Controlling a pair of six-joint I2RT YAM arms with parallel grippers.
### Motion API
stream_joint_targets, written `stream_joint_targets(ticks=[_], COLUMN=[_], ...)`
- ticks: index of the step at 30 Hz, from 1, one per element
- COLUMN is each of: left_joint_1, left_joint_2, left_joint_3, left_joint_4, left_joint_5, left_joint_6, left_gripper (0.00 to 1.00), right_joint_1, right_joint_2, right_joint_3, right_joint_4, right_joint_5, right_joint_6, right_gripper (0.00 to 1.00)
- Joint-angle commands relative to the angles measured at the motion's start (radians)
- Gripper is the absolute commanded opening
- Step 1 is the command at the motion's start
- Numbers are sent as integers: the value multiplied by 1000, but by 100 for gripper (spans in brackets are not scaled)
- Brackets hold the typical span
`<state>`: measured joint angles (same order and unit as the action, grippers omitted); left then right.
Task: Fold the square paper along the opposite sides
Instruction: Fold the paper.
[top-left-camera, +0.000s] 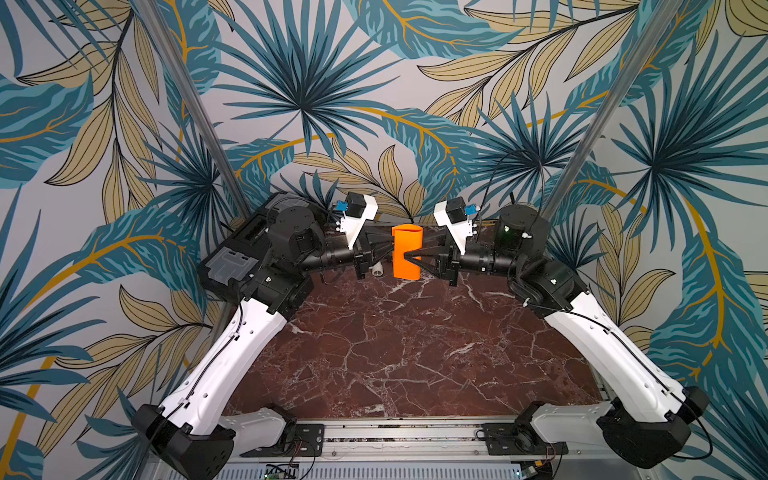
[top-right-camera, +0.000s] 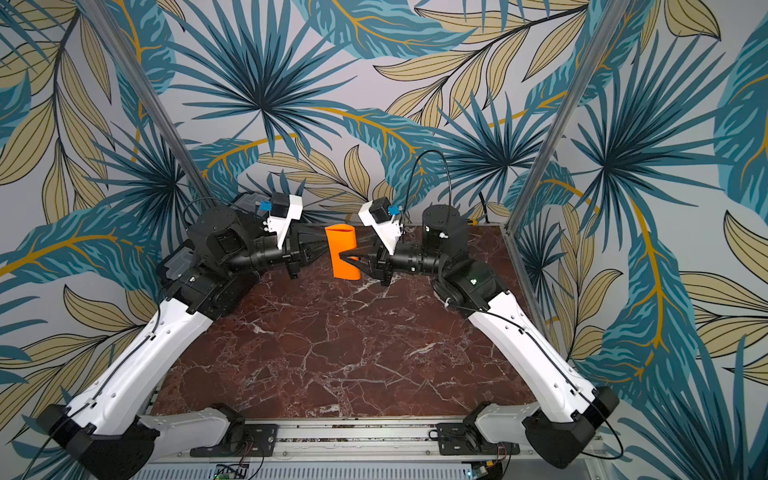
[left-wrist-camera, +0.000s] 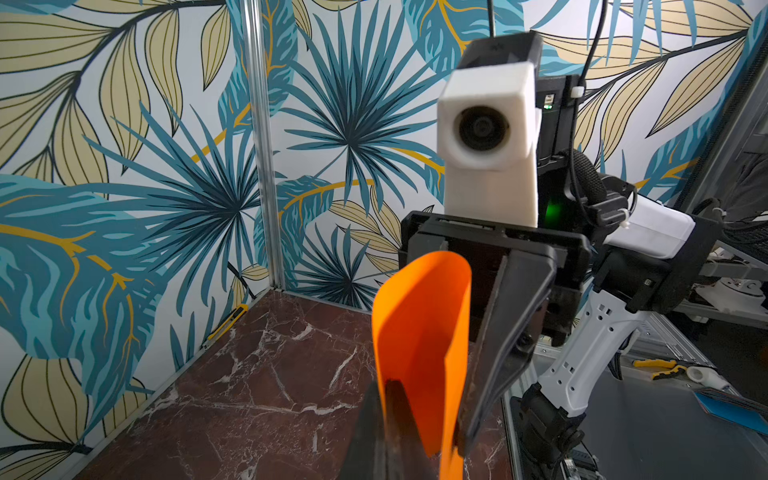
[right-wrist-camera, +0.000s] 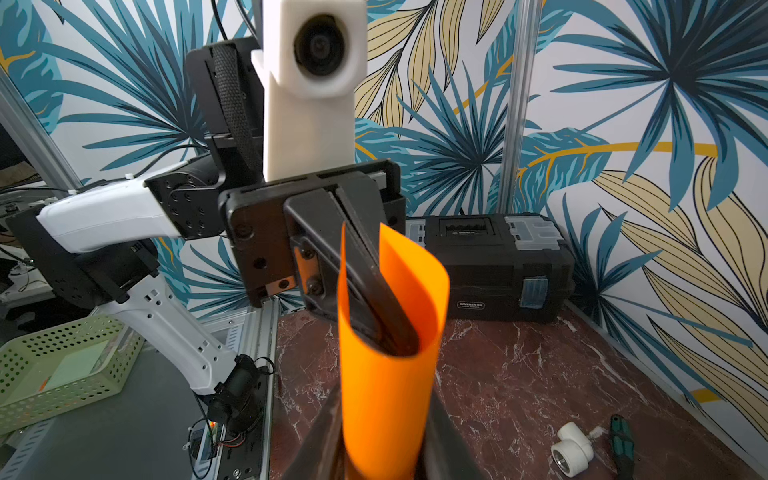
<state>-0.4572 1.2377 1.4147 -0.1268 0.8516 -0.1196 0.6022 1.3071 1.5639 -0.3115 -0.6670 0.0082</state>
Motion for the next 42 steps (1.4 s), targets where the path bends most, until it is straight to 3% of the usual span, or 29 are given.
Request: stream_joint_targets(ticks=[1,42], left_joint_1=[5,5], left_joint_2=[-14,-9], left_joint_3=[11,8], left_joint_4=[10,0], left_joint_5=[-6,3], left_joint_6=[9,16], left_gripper=[0,0], right_joint_1=[5,7], right_joint_2=[-9,14], right_joint_3=[-17,-12], right_joint_4=[27,31], right_joint_5=[-29,-18], right_joint_6=[13,15], right_gripper=[30,29])
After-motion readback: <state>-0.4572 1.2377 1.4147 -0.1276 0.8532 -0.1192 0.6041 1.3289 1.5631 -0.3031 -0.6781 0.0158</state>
